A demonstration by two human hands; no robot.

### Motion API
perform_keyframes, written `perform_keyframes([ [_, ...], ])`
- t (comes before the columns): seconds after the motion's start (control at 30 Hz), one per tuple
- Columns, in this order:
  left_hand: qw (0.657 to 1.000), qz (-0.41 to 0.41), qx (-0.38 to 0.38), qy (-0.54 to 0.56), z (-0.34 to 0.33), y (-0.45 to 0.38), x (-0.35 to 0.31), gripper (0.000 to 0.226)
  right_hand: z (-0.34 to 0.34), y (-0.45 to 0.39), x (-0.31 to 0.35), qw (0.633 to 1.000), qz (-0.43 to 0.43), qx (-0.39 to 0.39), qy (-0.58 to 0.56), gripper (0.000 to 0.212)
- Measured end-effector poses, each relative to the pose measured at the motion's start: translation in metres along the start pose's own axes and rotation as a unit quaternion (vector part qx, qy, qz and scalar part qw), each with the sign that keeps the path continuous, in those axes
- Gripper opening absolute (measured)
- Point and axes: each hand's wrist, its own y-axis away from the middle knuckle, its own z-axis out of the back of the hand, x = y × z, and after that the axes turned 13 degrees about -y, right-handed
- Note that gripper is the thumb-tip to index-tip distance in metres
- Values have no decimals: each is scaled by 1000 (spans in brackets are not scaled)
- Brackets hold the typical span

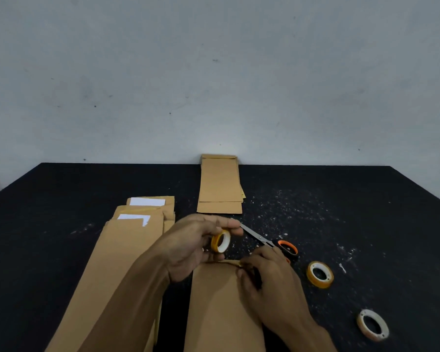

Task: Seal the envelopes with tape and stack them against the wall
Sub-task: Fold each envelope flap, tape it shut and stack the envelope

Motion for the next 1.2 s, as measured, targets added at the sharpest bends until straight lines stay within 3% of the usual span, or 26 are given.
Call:
perform_keyframes([
  [0.13,997,-48,-40,38,-5,14,0,30,4,-2,3,999,-2,-25,-24,28],
  [0.23,993,-91,-58,51,-7,21,1,28,13,-8,20,985,30,-98,-139,35],
  [0.4,985,-145,-57,70,-8,30,-1,28,14,-15,44,959,34,-77,-269,35],
  [0.53,983,-152,-56,82,-3,34,-1,29,11,-17,49,951,49,-65,-298,33],
  [0.67,979,-172,-65,83,-1,36,0,33,9,-22,55,944,55,-46,-321,14],
  [0.87,963,-219,-92,128,-1,39,-4,40,8,-22,66,929,38,-62,-362,12],
  [1.0,946,-258,-118,153,3,40,-10,51,2,-20,74,917,-2,-92,-387,31],
  [1.2,942,-294,-155,56,2,44,-15,58,4,-17,77,904,14,-111,-413,30],
])
